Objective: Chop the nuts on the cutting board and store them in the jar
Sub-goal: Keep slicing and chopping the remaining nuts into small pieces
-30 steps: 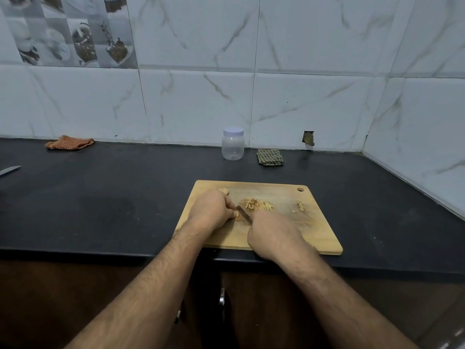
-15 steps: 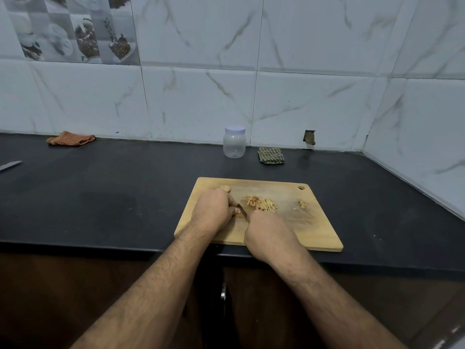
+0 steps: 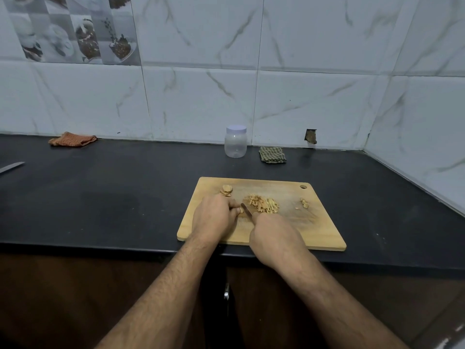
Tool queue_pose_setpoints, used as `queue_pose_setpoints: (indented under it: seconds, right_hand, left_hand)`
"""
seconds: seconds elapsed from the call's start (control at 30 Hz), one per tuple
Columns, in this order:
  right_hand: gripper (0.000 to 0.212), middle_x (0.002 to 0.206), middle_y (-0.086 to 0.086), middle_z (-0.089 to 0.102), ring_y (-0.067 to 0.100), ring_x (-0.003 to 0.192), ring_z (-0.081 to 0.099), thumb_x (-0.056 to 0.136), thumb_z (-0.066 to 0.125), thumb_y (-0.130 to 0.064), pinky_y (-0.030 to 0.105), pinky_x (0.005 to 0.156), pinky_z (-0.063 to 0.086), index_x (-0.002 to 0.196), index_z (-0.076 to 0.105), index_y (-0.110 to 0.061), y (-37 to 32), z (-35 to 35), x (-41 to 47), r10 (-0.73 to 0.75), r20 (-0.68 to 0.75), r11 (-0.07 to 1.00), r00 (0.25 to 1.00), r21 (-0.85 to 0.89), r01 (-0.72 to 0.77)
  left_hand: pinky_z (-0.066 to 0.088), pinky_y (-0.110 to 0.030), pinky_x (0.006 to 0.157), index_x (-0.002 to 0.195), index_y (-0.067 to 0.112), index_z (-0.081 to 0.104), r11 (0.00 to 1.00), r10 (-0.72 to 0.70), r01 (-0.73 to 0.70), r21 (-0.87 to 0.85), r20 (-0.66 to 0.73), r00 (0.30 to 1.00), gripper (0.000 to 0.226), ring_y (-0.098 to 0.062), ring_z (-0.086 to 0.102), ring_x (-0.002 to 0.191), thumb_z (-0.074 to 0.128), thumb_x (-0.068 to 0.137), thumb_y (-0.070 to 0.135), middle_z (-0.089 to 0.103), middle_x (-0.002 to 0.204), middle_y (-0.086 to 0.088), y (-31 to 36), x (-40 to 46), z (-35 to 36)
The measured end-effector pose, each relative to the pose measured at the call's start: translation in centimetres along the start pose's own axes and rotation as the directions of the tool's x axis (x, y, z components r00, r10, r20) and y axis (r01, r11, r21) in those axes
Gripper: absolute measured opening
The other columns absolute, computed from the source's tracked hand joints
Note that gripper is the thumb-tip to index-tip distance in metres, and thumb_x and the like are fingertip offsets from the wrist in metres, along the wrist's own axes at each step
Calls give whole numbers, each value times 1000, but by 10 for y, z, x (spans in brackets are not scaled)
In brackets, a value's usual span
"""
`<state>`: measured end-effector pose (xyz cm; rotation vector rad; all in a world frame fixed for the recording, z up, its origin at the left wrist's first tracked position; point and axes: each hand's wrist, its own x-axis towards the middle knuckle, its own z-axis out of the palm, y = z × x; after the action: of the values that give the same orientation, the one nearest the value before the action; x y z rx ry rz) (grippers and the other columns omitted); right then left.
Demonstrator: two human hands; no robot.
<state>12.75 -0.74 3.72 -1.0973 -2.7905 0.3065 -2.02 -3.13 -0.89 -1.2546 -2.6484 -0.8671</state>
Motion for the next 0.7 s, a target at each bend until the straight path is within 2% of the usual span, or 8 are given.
queue_pose_setpoints:
  seconds: [0.2,0.43,0.6,0.7]
  right_hand:
    - [30,92,3,59,20,82,56,94,47,-12,31,66,44,120,62,-17,-4,3,10,2,20,1000,1000,-8,-2]
    - [31,91,2,57,19,80,54,93,47,-9,30,65,43,119,63,-16,-11,-2,11,10,41,1000,999,-1,-10]
    - [25,96,5,63,20,85,61,93,49,-11,32,71,53,112,64,-14,-1,0,-5,33,61,999,998,29,-35]
    - [28,98,5,63,20,87,60,93,47,-10,32,70,52,115,63,-16,5,0,-15,32,65,999,997,37,-34]
  left_hand:
    - [54,-34,83,110,32,74,1000,7,-7,5,-2,1000,21,-13,64,99,62,93,37,73,107,11,-1,2,0]
    - [52,-30,81,111,31,74,1000,-3,3,-7,-3,1000,21,-12,64,101,62,94,36,72,109,12,-1,1,-1]
    - [51,-29,78,112,32,73,1000,-8,8,16,-12,1000,22,-13,64,99,60,94,38,72,109,10,2,-1,-2]
    - [53,-31,83,112,32,73,1000,-16,16,-2,-1,1000,22,-12,64,100,61,94,38,72,110,11,1,0,-2]
